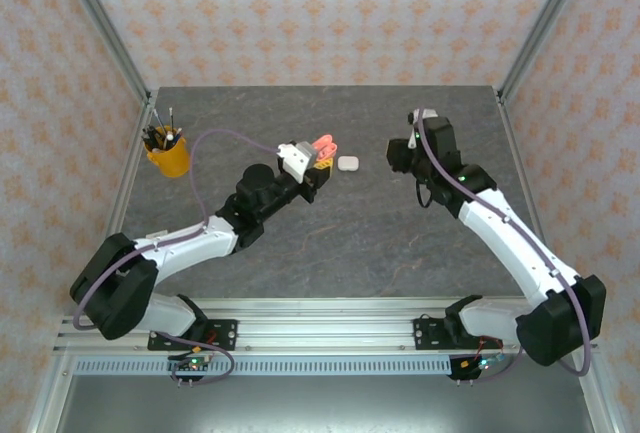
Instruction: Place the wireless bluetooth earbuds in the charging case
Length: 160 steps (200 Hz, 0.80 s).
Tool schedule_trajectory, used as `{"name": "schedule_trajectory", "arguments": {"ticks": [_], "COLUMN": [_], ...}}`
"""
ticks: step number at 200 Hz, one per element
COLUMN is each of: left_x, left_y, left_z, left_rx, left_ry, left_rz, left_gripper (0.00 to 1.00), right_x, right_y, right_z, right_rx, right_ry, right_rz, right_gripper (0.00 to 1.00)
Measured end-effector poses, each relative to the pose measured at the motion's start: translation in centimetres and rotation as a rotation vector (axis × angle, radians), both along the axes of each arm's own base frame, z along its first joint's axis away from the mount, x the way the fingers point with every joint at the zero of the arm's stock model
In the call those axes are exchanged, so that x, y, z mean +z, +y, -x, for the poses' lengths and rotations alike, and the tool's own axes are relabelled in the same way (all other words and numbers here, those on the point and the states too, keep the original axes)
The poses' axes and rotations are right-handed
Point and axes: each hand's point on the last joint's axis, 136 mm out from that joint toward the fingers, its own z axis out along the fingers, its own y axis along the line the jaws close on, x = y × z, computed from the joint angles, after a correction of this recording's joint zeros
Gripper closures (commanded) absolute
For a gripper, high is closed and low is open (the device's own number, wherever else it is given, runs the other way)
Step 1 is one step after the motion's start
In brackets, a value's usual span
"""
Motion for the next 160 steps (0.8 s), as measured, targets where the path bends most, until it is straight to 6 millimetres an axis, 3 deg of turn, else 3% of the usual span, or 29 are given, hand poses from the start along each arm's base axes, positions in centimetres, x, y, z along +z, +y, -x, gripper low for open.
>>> {"name": "schedule_trajectory", "arguments": {"ticks": [36, 79, 105, 160], "left_x": [0.7, 1.0, 1.4, 2.1], "left_y": [-0.9, -1.7, -2.1, -2.4], "left_z": [-0.6, -1.4, -1.6, -1.7], "left_rx": [-0.019, -0.031, -0.044, -0.051], "left_ry": [-0.004, -0.004, -0.009, -0.016], "left_rz": [0.012, 0.016, 0.021, 0.025], "left_gripper": [1.00, 1.00, 1.00, 1.00], "right_x": [5.9, 10.4, 11.1, 9.7], "right_y": [1.6, 3.5, 5.4, 9.0], "right_z": [-0.6, -0.1, 0.3, 1.3], "right_rx": [0.087, 0.208, 0.294, 0.437], "right_ry": [-0.140, -0.251, -0.284, -0.300], "right_rz": [-0.051, -0.064, -0.031, 0.080], "right_gripper": [0.74, 0.74, 0.74, 0.74]}}
